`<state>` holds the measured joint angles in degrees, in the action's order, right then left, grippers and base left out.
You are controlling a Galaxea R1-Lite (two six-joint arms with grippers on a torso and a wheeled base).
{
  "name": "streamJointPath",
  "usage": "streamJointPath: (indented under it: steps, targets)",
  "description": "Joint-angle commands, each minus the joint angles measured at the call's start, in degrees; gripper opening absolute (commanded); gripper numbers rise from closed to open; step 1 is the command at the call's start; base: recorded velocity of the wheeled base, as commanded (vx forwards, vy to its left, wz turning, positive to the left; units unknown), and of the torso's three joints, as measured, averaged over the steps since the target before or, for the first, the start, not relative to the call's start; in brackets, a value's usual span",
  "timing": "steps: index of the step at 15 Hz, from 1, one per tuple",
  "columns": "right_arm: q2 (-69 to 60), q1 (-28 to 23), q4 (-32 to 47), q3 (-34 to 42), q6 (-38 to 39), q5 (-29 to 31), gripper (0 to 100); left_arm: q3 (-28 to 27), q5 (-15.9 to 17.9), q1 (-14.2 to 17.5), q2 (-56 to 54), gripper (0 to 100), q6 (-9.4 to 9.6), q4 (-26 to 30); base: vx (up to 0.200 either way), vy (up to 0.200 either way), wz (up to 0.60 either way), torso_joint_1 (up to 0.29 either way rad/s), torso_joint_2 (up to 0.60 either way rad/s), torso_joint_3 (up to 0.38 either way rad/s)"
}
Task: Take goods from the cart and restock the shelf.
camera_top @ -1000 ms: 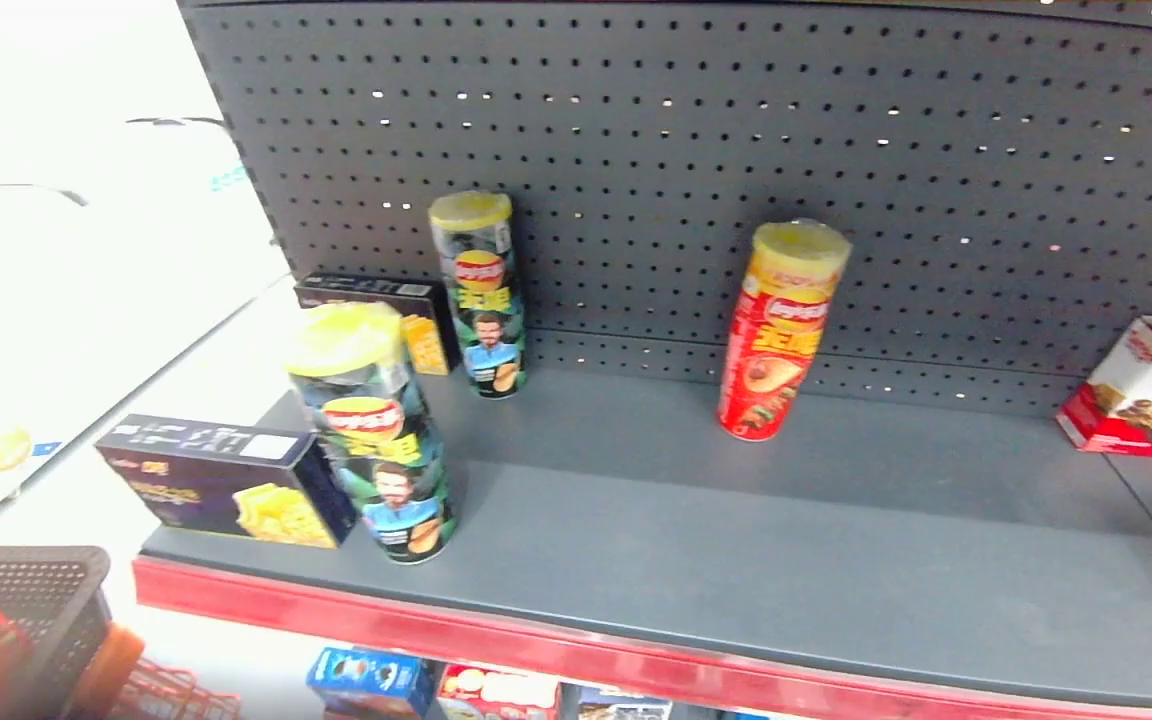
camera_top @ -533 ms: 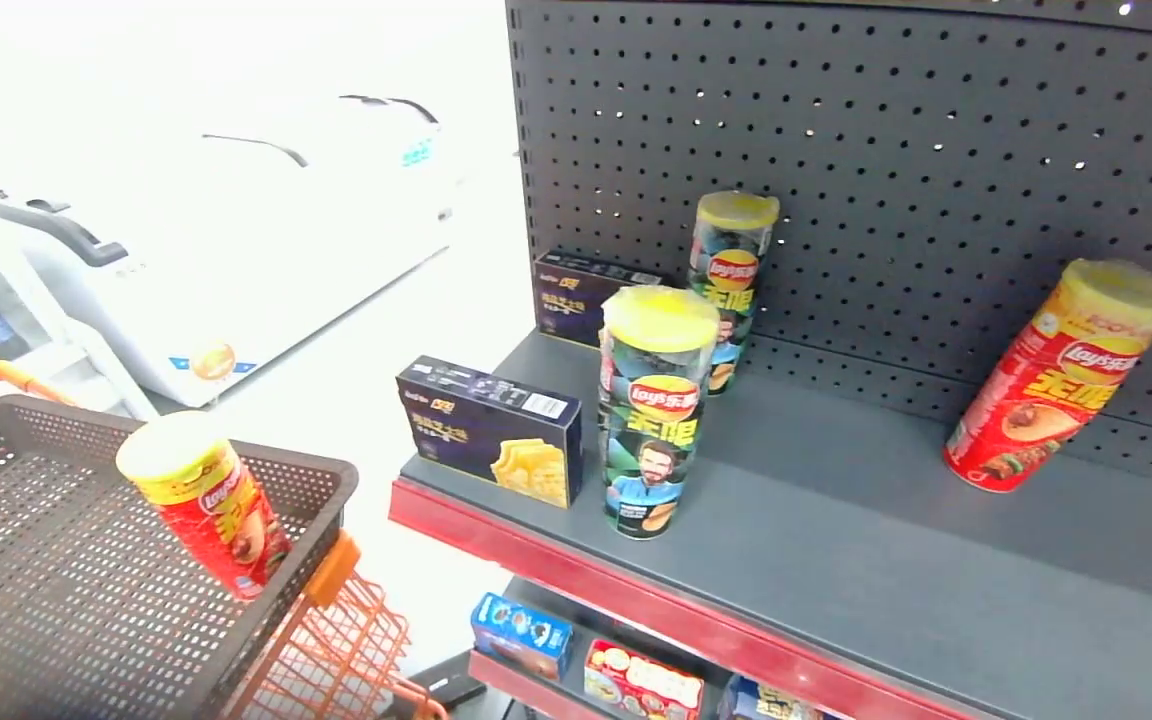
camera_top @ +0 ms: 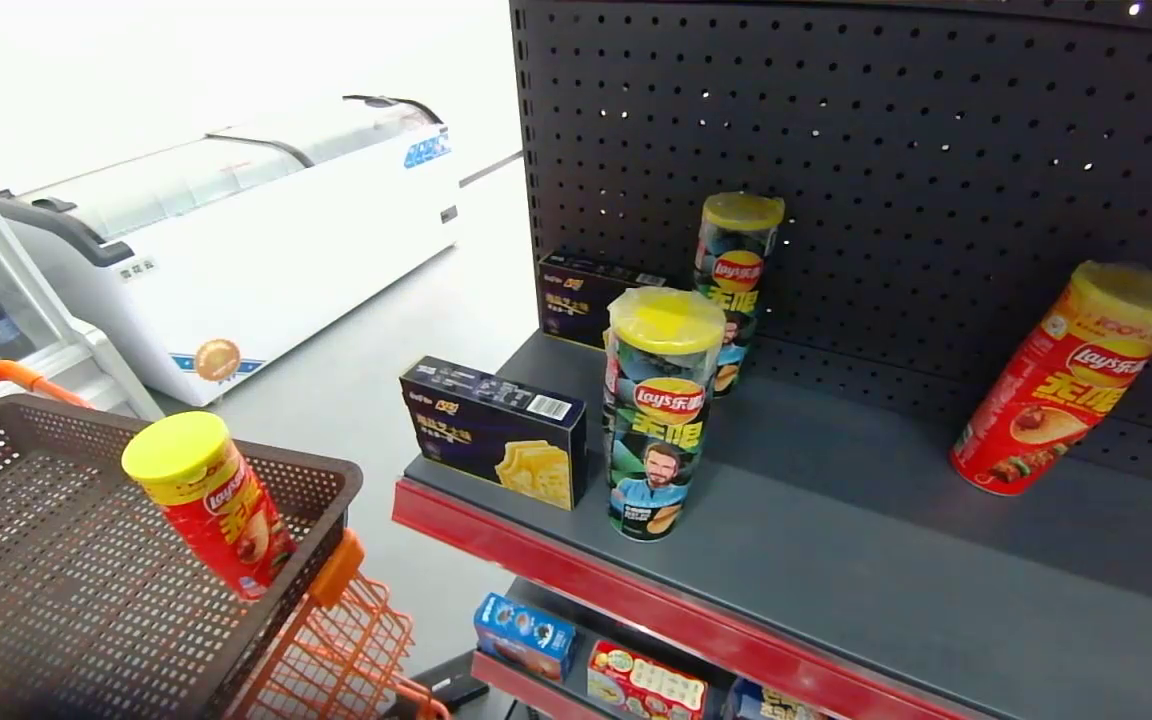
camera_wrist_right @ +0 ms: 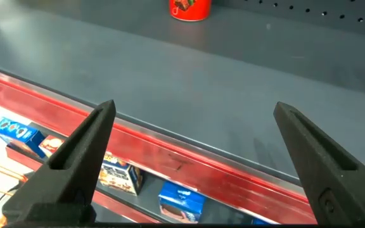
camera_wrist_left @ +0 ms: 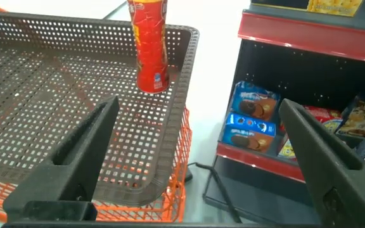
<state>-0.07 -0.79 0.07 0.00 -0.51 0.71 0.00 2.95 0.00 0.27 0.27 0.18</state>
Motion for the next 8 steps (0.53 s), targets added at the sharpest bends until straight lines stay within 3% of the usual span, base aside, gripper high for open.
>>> streamJointPath:
  steps: [1, 3, 5, 7, 8]
  targets:
    - [0.07, 0.0, 0.01, 0.0, -0.1, 0.08, 100, 0.0, 0.04, 0.0, 0.08, 100, 0.0, -0.01, 0.0, 0.0, 0.0, 0.0, 0.0, 0.0]
    - [0.07, 0.0, 0.01, 0.0, -0.02, 0.08, 100, 0.0, -0.58, 0.0, 0.0, 100, 0.0, -0.18, 0.0, 0.0, 0.0, 0.0, 0.0, 0.0]
    - [0.07, 0.0, 0.01, 0.0, -0.02, 0.0, 100, -10.63, -2.25, -0.18, 3.34, 100, 1.14, 3.42, 0.0, 0.0, 0.0, 0.0, 0.0, 0.0]
    - [0.07, 0.0, 0.01, 0.0, -0.1, 0.0, 100, -16.26, -3.74, 0.0, 9.4, 100, 1.58, 7.46, 0.0, 0.0, 0.0, 0.0, 0.0, 0.0]
    - [0.07, 0.0, 0.01, 0.0, -0.02, 0.0, 100, -16.44, -3.83, -0.09, 12.48, 100, 1.58, 7.46, 0.0, 0.0, 0.0, 0.0, 0.0, 0.0]
